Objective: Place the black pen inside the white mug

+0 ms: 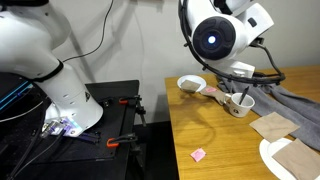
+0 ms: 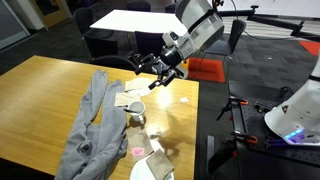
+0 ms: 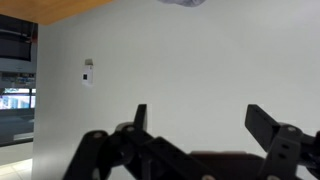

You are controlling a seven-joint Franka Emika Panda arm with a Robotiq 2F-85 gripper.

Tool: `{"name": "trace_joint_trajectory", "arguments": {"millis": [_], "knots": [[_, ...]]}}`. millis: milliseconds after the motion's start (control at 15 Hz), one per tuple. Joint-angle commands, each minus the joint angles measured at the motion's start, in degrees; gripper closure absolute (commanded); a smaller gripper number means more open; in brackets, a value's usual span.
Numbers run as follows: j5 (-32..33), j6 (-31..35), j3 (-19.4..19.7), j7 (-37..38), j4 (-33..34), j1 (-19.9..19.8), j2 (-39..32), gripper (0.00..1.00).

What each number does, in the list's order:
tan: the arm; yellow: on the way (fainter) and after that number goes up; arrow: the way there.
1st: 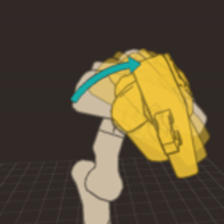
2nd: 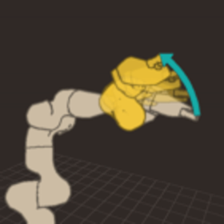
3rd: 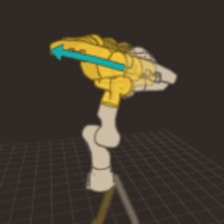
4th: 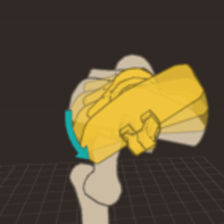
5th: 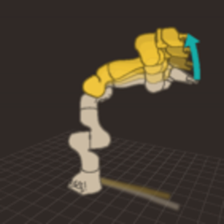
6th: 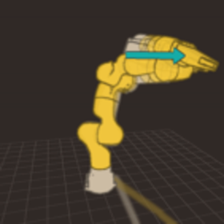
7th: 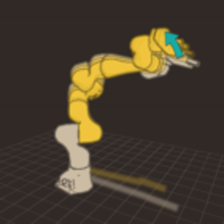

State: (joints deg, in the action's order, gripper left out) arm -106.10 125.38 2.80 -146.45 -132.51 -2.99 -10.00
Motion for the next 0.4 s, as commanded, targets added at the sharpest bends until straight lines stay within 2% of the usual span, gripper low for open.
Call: {"name": "trace_joint_trajectory", "arguments": {"millis": [0,333], "knots": [[0.1,0.2,0.6,0.7,-0.5,0.7,0.9,0.00],[0.1,0.4,0.5,0.8,-1.4,0.8,1.7,0.00]]}}
